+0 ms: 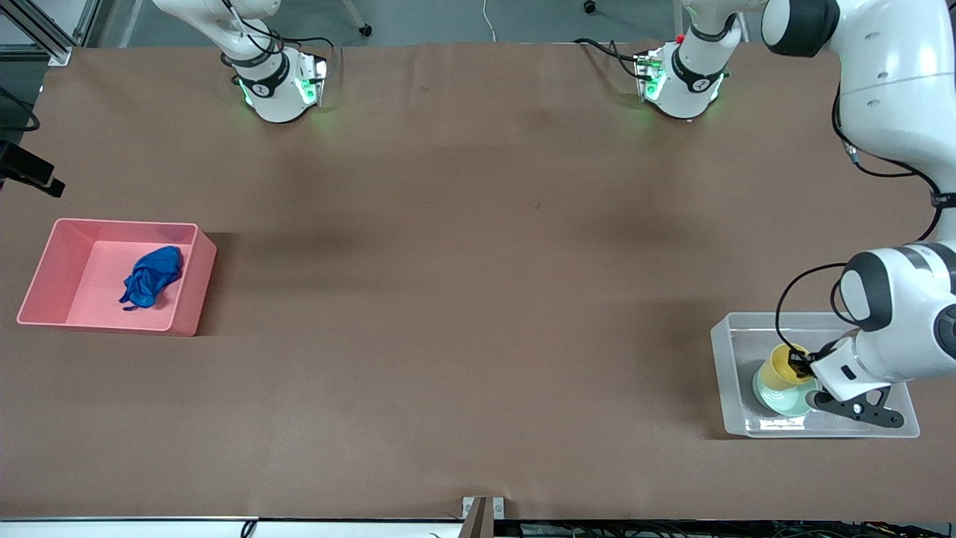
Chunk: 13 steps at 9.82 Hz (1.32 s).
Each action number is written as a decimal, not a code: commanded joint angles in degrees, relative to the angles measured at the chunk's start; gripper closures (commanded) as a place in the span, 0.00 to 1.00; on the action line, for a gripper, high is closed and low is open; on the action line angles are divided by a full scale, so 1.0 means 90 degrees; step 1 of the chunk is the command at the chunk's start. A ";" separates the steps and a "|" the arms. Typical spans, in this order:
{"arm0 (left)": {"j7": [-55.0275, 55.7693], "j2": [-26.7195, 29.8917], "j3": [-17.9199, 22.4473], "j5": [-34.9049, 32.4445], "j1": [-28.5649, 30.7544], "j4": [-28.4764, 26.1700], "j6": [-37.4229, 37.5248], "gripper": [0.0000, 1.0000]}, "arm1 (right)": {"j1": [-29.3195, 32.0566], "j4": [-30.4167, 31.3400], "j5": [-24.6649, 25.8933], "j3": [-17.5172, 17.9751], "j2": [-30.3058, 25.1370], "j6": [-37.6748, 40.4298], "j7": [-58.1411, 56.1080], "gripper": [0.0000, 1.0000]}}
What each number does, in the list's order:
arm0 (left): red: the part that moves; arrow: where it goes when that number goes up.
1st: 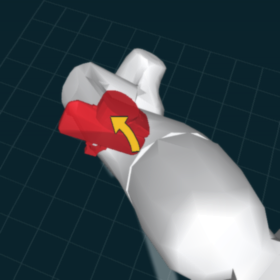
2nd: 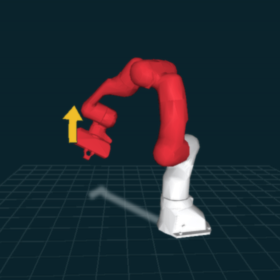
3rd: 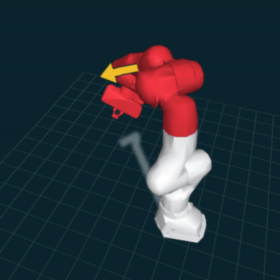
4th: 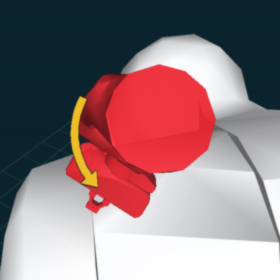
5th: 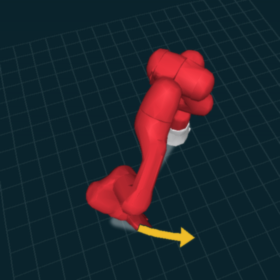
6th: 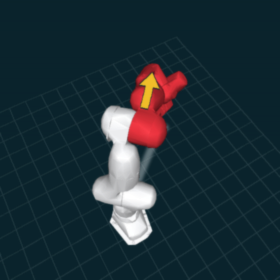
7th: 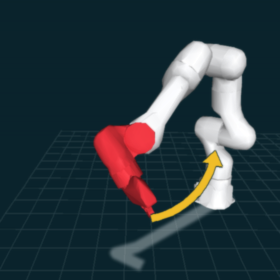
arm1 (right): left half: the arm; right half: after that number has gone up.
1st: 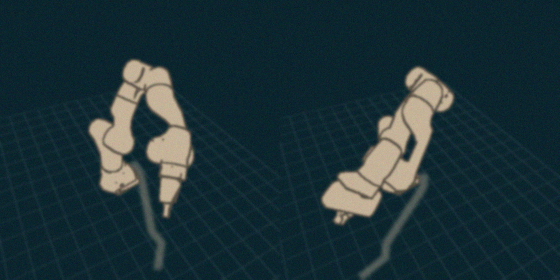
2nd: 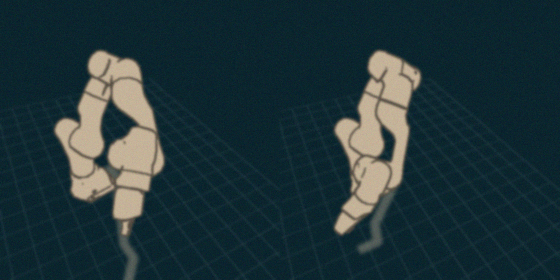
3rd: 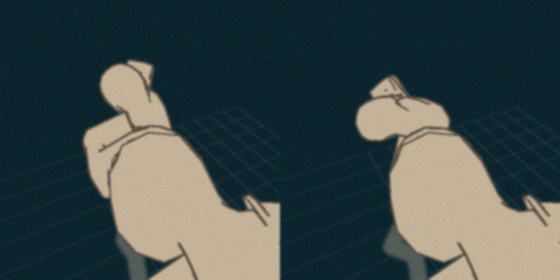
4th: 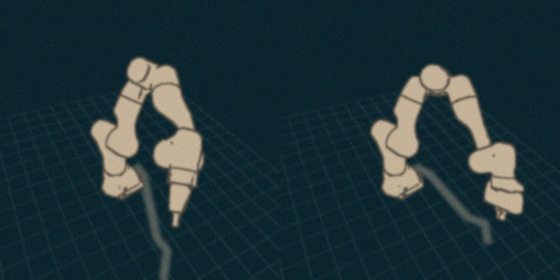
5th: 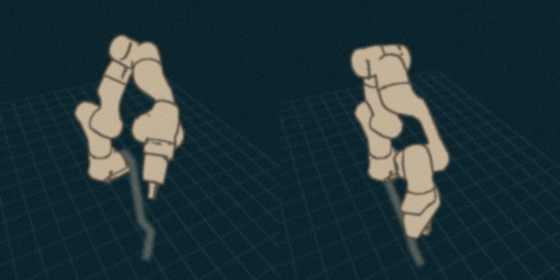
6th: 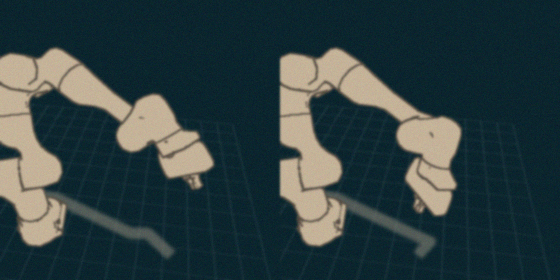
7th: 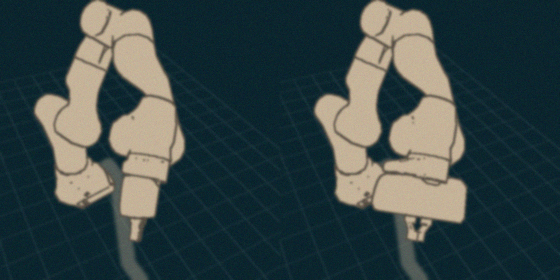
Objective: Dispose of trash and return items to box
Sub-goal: 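Lower the cup into the green bowl and open the left gripper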
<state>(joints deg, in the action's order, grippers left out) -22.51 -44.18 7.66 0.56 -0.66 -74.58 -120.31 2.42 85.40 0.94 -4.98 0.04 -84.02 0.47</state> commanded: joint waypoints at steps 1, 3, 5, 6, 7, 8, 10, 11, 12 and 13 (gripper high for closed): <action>-0.0077 -0.0373 0.0086 -0.0053 0.0111 0.0172 -0.0147 1.00 | 0.0014 0.0072 -0.0006 -0.0003 -0.0082 0.0019 -0.0052 0.00; 0.0029 -0.0481 0.0086 0.0102 0.0151 0.0133 -0.0332 0.90 | 0.0014 0.0072 -0.0006 -0.0003 -0.0082 0.0029 -0.0062 0.00; 0.0030 -0.0375 0.0096 0.0814 0.0190 0.0094 -0.0333 0.29 | 0.0014 0.0072 -0.0006 -0.0003 -0.0082 0.0029 -0.0062 0.00; 0.0030 -0.0200 0.0096 0.0826 0.0200 0.0055 -0.0323 0.00 | 0.0014 0.0072 -0.0006 -0.0003 -0.0082 0.0029 -0.0062 0.00; 0.0059 0.0092 0.0096 0.0807 0.0200 0.0006 -0.0275 0.00 | 0.0014 0.0072 -0.0006 -0.0003 -0.0082 0.0029 -0.0062 0.00; 0.0069 0.0510 0.0096 0.0787 0.0181 -0.0130 -0.0197 0.00 | 0.0014 0.0072 -0.0006 -0.0013 -0.0082 0.0029 -0.0062 0.00; 0.0351 0.1545 0.0077 0.0758 0.0054 -0.0607 0.0386 0.00 | 0.0024 0.0072 -0.0006 -0.0013 -0.0082 0.0029 -0.0062 0.00; 0.0633 0.2072 0.0067 0.0739 -0.0062 -0.0919 0.0612 0.00 | 0.0024 0.0072 -0.0006 -0.0013 -0.0082 0.0019 -0.0062 0.00; 0.0926 0.2725 -0.0088 0.0516 -0.0073 -0.1376 0.0672 0.00 | 0.0024 0.0072 -0.0006 -0.0013 -0.0082 0.0019 -0.0062 0.00; 0.1335 0.3369 -0.0350 0.0272 -0.0044 -0.1845 0.0673 0.00 | 0.0024 0.0072 -0.0006 -0.0013 -0.0082 0.0019 -0.0062 0.00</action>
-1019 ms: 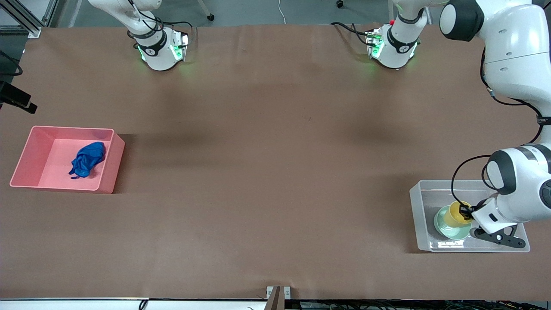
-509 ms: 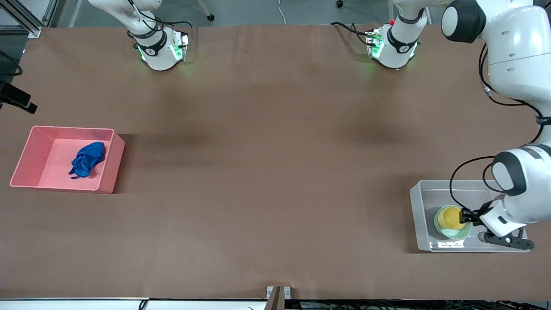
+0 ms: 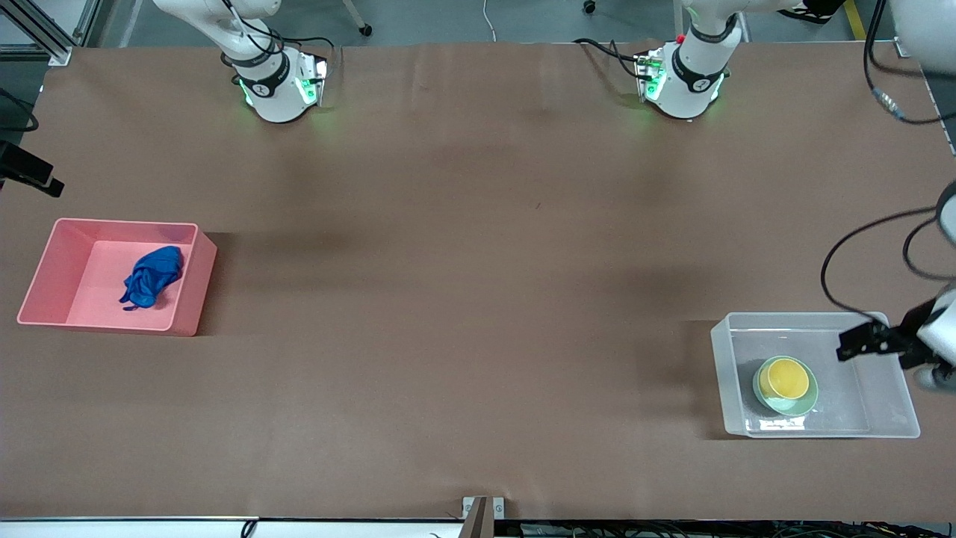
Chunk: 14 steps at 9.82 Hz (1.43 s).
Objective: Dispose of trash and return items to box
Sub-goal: 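Lower the cup into the green bowl and open the left gripper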
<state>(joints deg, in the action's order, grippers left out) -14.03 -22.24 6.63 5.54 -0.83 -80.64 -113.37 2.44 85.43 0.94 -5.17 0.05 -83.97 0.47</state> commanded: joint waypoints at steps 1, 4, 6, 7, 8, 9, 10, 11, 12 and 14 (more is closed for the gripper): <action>0.0851 0.1566 -0.0489 -0.0476 -0.0005 -0.1631 -0.0051 0.00 | 0.0022 0.0068 -0.0006 0.0008 -0.0084 0.0024 -0.0062 0.00; 0.1452 0.2529 -0.0872 -0.0527 0.0014 -0.1882 0.1146 0.00 | 0.0022 0.0068 -0.0006 0.0008 -0.0084 0.0024 -0.0062 0.00; 0.1461 0.2365 -0.0902 -0.0576 0.0014 -0.0957 0.1870 0.00 | 0.0022 0.0068 -0.0006 -0.0001 -0.0084 0.0024 -0.0062 0.00; 0.1461 0.2190 -0.0892 -0.0586 0.0005 -0.0469 0.2251 0.00 | 0.0022 0.0068 -0.0006 -0.0002 -0.0084 0.0024 -0.0062 0.00; 0.1461 0.2072 -0.0883 -0.0596 0.0005 -0.0097 0.2622 0.00 | 0.0022 0.0078 -0.0006 -0.0002 -0.0084 0.0024 -0.0062 0.00; 0.1481 0.2139 -0.0834 -0.0634 -0.0044 -0.0112 0.2722 0.00 | 0.0032 0.0098 -0.0006 -0.0002 -0.0084 0.0033 -0.0072 0.00; 0.1510 0.2265 -0.0805 -0.0654 -0.0044 -0.0238 0.2878 0.00 | 0.0119 0.0078 -0.0006 -0.0002 -0.0074 0.0024 -0.0110 0.00; 0.1520 0.2353 -0.0708 -0.0654 -0.0073 -0.0355 0.2851 0.00 | 0.0120 0.0078 -0.0006 -0.0002 -0.0064 -0.0005 -0.0111 0.00; 0.1520 0.2393 -0.0687 -0.0654 -0.0102 -0.0473 0.2850 0.00 | 0.0100 0.0078 -0.0016 -0.0002 -0.0064 0.0004 -0.0111 0.00; 0.1530 0.2529 -0.0639 -0.0654 -0.0132 -0.0668 0.2831 0.00 | 0.0110 0.0078 -0.0016 -0.0002 -0.0064 0.0014 -0.0111 0.00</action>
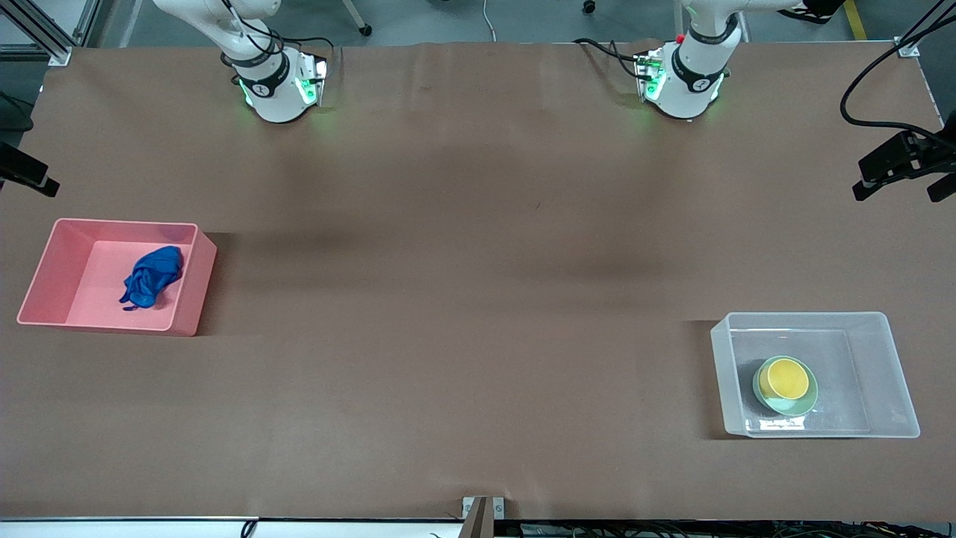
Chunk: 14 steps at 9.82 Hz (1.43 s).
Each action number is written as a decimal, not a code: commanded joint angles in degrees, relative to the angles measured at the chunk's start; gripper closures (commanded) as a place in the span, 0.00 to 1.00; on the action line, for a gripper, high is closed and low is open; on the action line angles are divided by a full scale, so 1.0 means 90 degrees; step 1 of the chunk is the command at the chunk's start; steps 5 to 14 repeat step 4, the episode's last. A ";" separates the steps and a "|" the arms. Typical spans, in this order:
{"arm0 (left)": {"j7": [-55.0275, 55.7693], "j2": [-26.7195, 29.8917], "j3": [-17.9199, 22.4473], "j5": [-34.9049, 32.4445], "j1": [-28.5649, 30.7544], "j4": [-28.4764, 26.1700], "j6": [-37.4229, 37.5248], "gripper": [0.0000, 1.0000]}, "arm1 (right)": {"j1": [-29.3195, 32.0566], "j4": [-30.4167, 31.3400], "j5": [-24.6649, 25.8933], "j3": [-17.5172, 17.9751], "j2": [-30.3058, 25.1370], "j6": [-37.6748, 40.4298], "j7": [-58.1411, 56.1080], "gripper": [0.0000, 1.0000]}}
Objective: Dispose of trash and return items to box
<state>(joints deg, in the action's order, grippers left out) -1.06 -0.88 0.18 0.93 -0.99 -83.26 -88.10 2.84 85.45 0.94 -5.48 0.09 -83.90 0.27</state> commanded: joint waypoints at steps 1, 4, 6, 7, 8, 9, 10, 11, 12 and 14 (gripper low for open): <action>0.0108 0.0205 0.0097 -0.0142 -0.0154 -0.0513 -0.0035 0.00 | 0.0065 0.0076 -0.0016 0.0032 -0.0068 -0.0004 -0.0088 0.00; 0.0098 0.0225 0.0117 -0.0132 -0.0154 -0.0524 -0.0036 0.00 | 0.0065 0.0076 -0.0016 0.0032 -0.0068 -0.0004 -0.0088 0.00; 0.0098 0.0225 0.0117 -0.0132 -0.0154 -0.0524 -0.0036 0.00 | 0.0065 0.0076 -0.0016 0.0032 -0.0068 -0.0004 -0.0088 0.00; 0.0098 0.0225 0.0117 -0.0132 -0.0154 -0.0524 -0.0036 0.00 | 0.0065 0.0076 -0.0016 0.0032 -0.0068 -0.0004 -0.0088 0.00; 0.0098 0.0225 0.0117 -0.0132 -0.0154 -0.0524 -0.0036 0.00 | 0.0065 0.0076 -0.0016 0.0032 -0.0068 -0.0004 -0.0088 0.00; 0.0098 0.0225 0.0117 -0.0132 -0.0154 -0.0524 -0.0036 0.00 | 0.0065 0.0076 -0.0016 0.0032 -0.0068 -0.0004 -0.0088 0.00; 0.0098 0.0225 0.0117 -0.0132 -0.0154 -0.0524 -0.0036 0.00 | 0.0065 0.0076 -0.0016 0.0032 -0.0068 -0.0004 -0.0088 0.00; 0.0098 0.0225 0.0117 -0.0132 -0.0154 -0.0524 -0.0036 0.00 | 0.0065 0.0076 -0.0016 0.0032 -0.0068 -0.0004 -0.0088 0.00; 0.0098 0.0225 0.0117 -0.0132 -0.0154 -0.0524 -0.0036 0.00 | 0.0065 0.0076 -0.0016 0.0032 -0.0068 -0.0004 -0.0088 0.00; 0.0098 0.0225 0.0117 -0.0132 -0.0154 -0.0524 -0.0036 0.00 | 0.0065 0.0076 -0.0016 0.0032 -0.0068 -0.0004 -0.0088 0.00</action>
